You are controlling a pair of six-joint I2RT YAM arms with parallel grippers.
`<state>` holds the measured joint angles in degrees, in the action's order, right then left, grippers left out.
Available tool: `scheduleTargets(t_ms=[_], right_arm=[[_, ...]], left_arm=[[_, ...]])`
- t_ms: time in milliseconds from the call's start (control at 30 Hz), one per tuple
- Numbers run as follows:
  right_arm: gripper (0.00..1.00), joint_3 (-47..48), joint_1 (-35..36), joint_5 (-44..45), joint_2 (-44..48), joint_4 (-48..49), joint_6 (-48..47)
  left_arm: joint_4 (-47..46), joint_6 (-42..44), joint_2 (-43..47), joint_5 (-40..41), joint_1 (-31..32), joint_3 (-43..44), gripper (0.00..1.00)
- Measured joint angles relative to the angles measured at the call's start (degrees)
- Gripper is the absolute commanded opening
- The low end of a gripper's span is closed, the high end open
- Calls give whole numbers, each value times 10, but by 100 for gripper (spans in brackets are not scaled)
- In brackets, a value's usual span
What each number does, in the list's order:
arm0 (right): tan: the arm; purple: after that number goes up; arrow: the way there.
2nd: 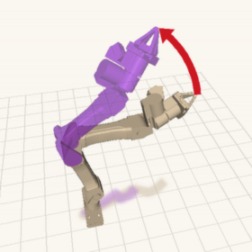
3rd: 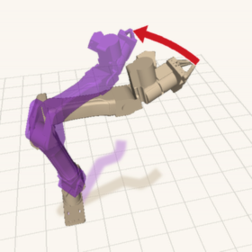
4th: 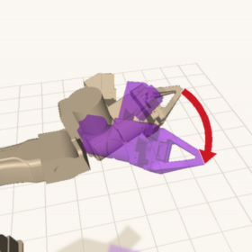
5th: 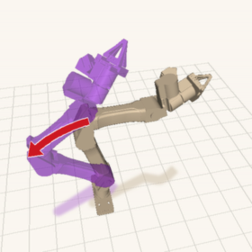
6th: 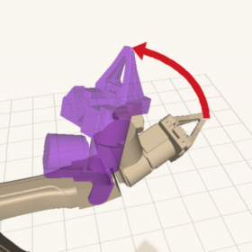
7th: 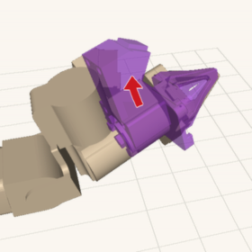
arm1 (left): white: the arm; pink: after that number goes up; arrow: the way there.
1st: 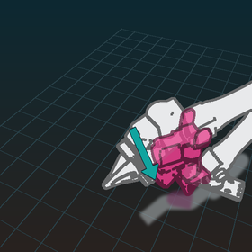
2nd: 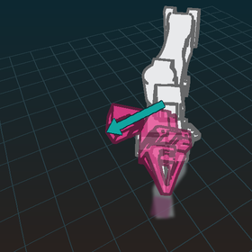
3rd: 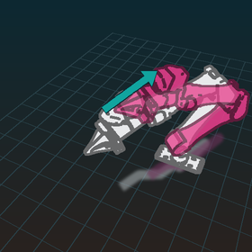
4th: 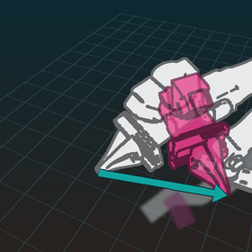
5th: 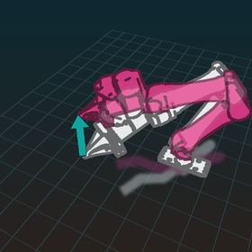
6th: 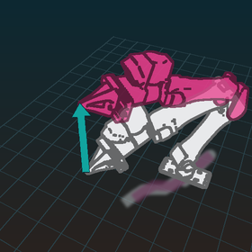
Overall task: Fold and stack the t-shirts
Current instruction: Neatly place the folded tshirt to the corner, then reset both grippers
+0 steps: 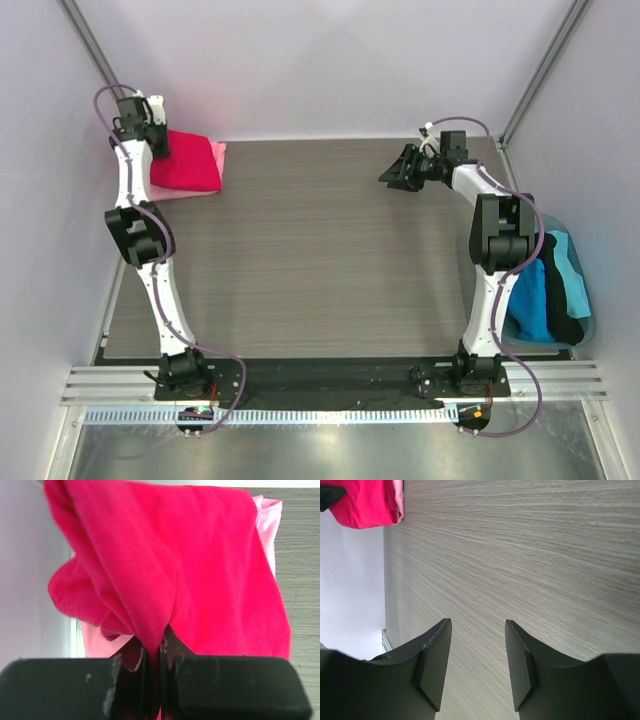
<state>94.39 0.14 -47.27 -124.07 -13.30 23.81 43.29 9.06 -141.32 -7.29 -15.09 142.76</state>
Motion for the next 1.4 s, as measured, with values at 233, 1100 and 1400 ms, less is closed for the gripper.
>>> scheduleTargets(t_ms=[233,1100,1400], right_arm=[[53,-24,12,9,18,0,-7],[54,-49,17,16,29,-5,-20],[100,-43,18,78,71,-47,-88]], left_arm=[[-20,14,-25,12,1,27,0],[-127,23,-10,151,33,22,89],[-216,40,374,192,119,-253,100]])
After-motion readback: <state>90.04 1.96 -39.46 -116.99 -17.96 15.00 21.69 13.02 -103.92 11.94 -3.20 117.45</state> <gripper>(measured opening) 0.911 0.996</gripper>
